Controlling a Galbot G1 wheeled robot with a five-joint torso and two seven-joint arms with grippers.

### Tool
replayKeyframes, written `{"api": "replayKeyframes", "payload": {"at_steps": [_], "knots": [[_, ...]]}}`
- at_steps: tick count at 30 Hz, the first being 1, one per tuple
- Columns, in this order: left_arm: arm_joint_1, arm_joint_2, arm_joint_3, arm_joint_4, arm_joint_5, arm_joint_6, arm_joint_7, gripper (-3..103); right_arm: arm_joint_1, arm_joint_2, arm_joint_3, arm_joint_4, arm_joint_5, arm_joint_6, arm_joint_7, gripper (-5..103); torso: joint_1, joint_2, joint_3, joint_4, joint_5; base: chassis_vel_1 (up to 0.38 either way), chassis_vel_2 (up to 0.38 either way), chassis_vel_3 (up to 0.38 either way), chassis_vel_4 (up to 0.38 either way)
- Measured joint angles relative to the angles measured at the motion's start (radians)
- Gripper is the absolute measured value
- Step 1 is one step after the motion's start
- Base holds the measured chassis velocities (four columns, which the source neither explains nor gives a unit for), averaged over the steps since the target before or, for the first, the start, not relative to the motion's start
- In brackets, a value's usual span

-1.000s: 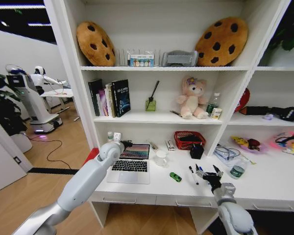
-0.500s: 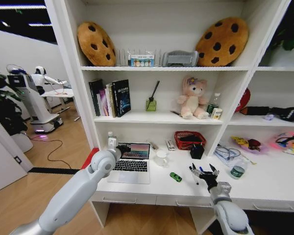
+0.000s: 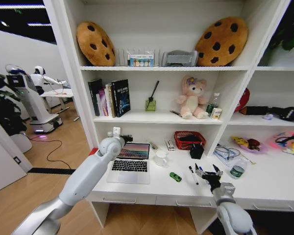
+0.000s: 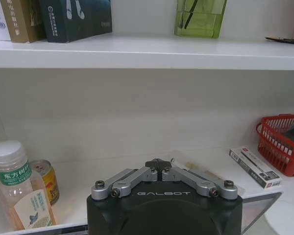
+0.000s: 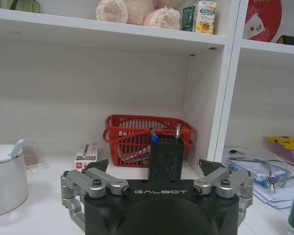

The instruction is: Organize the objects on the table.

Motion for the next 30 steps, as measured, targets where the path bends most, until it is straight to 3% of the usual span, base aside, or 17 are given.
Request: {"api": "replayKeyframes", "payload": {"at_steps": [18, 30], "knots": [[0.052, 0.018, 0.017, -0.038, 0.0, 0.0, 0.004, 0, -0.013, 0.018, -0.009, 0.005, -0.024, -0.001, 0.0, 100, 0.0, 0.0, 0.0, -0.0001, 0.0, 0.0, 0.0, 0.0, 0.0], [0.158, 0.064, -0.01, -0.176, -0.006, 0.0, -0.047, 0, -0.031, 0.03, -0.026, 0.026, -0.048, -0.001, -0.005, 100, 0.0, 0.0, 0.0, -0.0001, 0.0, 0.0, 0.0, 0.0, 0.0]]}}
